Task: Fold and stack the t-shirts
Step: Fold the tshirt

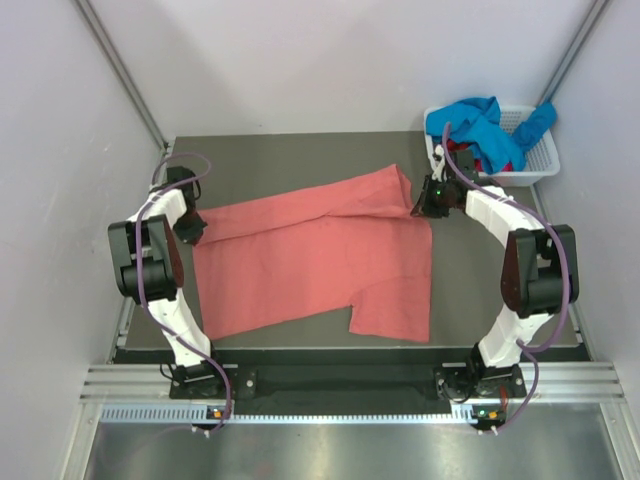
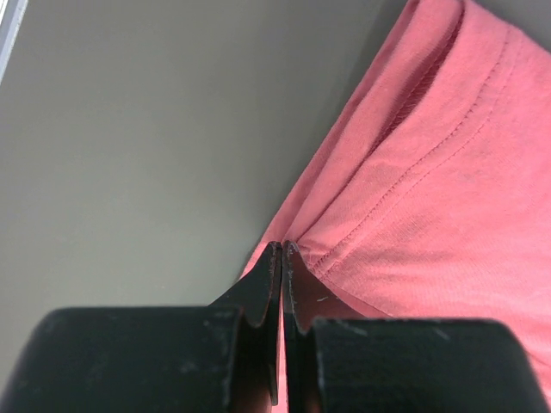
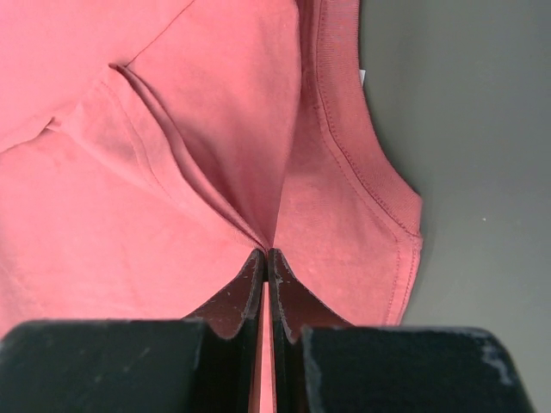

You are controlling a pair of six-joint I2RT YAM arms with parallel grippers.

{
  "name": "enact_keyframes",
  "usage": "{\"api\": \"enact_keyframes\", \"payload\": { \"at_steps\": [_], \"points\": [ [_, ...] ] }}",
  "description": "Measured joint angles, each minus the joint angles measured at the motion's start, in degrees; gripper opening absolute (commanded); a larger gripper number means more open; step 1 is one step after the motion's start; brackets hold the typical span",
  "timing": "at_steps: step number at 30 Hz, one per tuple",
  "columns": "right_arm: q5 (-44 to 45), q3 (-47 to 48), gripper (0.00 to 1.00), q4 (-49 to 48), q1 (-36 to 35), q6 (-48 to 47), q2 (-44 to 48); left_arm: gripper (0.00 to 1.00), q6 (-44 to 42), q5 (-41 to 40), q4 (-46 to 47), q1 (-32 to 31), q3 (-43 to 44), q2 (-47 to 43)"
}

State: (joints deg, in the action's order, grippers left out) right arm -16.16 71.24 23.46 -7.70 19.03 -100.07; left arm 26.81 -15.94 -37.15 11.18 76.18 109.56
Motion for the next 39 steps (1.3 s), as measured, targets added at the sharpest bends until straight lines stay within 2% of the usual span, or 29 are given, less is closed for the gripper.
{"api": "enact_keyframes", "payload": {
  "at_steps": [16,18,19,20,21,23,25,26,30,31,34,37,39],
  "points": [
    [1.33,-3.93,0.0,-0.79,0.0,-1.05,1.2,0.0,-0.42,-1.27,0.7,0.0,-1.2,0.11],
    [1.46,-4.22,0.04,-0.7,0.0,-1.11,1.2,0.0,-0.42,-1.29,0.7,0.0,-1.2,0.11],
    [1.49,-4.22,0.13,-0.72,0.0,-1.25,1.2,0.03,-0.48,-1.25,0.7,0.0,-1.2,0.11],
    [1.51,-4.2,0.17,-0.72,0.0,-1.53,1.22,0.23,-0.57,-1.16,0.7,0.0,-1.2,0.11],
    [1.64,-4.17,0.2,-0.66,0.0,-1.68,1.22,0.31,-1.03,-1.05,0.66,0.0,-1.2,0.11],
    [1.97,-3.98,0.33,-0.22,-0.02,-2.29,1.22,0.48,-1.2,-1.64,0.2,0.11,-1.27,-0.07],
    [2.89,-3.52,0.43,0.13,-0.42,-3.06,1.33,0.61,-0.44,-1.95,0.07,0.48,-2.34,-1.38],
    [3.13,-3.02,0.45,0.15,-0.55,-2.99,1.33,0.62,0.0,-1.86,0.0,0.68,-3.23,-2.32],
    [3.41,3.23,0.47,-0.24,-1.62,-2.14,-0.76,0.62,2.19,-0.63,-0.57,0.76,-5.7,-6.67],
    [3.34,6.1,0.47,-0.17,-1.9,-1.88,-2.32,0.58,2.67,0.13,-0.02,0.76,-5.7,-7.41],
    [3.43,17.25,0.45,-1.31,-2.54,-1.66,-10.05,0.49,3.56,3.1,2.82,0.72,-5.68,-8.76],
    [3.41,27.34,0.47,-0.85,-2.8,-2.05,-17.99,0.48,3.76,5.33,6.54,0.72,-5.68,-8.74],
    [3.58,35.43,0.48,0.72,-2.84,-2.64,-24.3,0.4,3.82,7.21,8.02,0.74,-4.98,-8.15]
  ]
}}
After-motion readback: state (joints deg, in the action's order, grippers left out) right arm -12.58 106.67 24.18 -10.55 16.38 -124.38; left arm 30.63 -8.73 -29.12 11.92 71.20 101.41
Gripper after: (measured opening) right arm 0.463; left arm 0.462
